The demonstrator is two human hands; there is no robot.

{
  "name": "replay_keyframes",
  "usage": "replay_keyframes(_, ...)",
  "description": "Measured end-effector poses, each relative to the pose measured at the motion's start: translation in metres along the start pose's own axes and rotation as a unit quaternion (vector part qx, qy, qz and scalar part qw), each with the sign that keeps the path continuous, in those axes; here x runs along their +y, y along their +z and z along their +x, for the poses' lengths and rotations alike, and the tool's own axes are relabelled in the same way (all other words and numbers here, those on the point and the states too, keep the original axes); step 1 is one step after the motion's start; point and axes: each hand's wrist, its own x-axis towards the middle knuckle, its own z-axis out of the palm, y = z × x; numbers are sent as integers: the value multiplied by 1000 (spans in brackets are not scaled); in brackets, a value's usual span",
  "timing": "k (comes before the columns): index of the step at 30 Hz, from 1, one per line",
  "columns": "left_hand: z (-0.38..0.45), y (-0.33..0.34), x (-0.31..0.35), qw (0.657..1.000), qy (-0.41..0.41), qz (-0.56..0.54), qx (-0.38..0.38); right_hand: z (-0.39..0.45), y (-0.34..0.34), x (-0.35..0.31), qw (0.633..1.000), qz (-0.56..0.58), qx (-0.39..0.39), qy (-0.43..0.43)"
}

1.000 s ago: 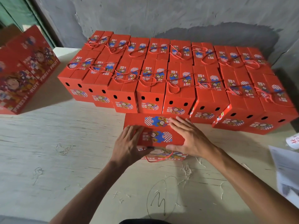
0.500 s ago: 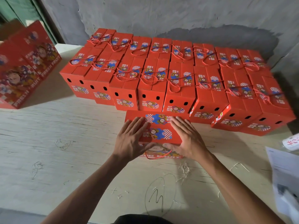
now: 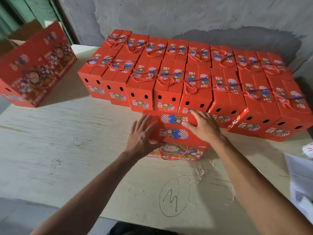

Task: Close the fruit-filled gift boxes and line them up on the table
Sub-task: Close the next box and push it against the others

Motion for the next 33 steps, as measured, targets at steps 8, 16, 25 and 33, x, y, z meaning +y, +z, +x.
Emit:
replay_keyframes(8,-55,27,11,831,-382,-396,89,-5,-7,-33,998,-52,26,40)
replay_keyframes(16,-60,-5,-53,744,-422,-518,24,-42,45,-112,956,270,-66,93)
replay_keyframes(25,-36,-59,-81,831,-437,-339,54,-57,76,-186,867,472,45,151)
replay_keyframes(33,-22,-114,-77,771,-462,-436,-44,-50,46,-253,966,239,97,-13)
